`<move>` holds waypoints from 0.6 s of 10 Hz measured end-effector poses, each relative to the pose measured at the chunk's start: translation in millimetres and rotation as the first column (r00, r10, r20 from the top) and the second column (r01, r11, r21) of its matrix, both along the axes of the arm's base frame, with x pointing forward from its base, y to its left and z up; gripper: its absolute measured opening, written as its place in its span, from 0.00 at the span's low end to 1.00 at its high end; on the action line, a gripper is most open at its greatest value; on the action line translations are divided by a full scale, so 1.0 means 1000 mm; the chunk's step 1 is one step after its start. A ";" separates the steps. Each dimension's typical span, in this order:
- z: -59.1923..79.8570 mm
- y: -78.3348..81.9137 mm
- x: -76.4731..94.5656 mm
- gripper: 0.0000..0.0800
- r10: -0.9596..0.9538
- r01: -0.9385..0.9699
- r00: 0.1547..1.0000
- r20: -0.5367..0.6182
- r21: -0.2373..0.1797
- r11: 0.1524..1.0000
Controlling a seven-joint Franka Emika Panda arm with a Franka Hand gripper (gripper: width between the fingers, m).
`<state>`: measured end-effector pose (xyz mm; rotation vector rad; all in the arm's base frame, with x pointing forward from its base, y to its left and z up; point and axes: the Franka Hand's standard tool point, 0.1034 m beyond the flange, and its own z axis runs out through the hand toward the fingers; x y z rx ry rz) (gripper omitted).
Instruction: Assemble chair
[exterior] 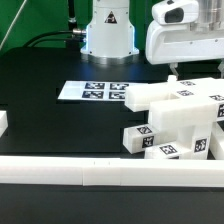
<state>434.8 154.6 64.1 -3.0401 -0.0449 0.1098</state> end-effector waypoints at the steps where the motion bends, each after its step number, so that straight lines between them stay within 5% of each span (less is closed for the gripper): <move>1: -0.001 0.001 0.000 0.81 0.015 -0.015 1.000 0.001 0.000 1.000; 6: -0.004 0.017 0.000 0.81 0.077 -0.077 0.997 0.004 -0.023 0.997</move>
Offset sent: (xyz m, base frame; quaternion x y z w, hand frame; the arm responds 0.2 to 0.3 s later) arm 0.0051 0.0067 0.0032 -0.1120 0.0054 -0.0441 0.9927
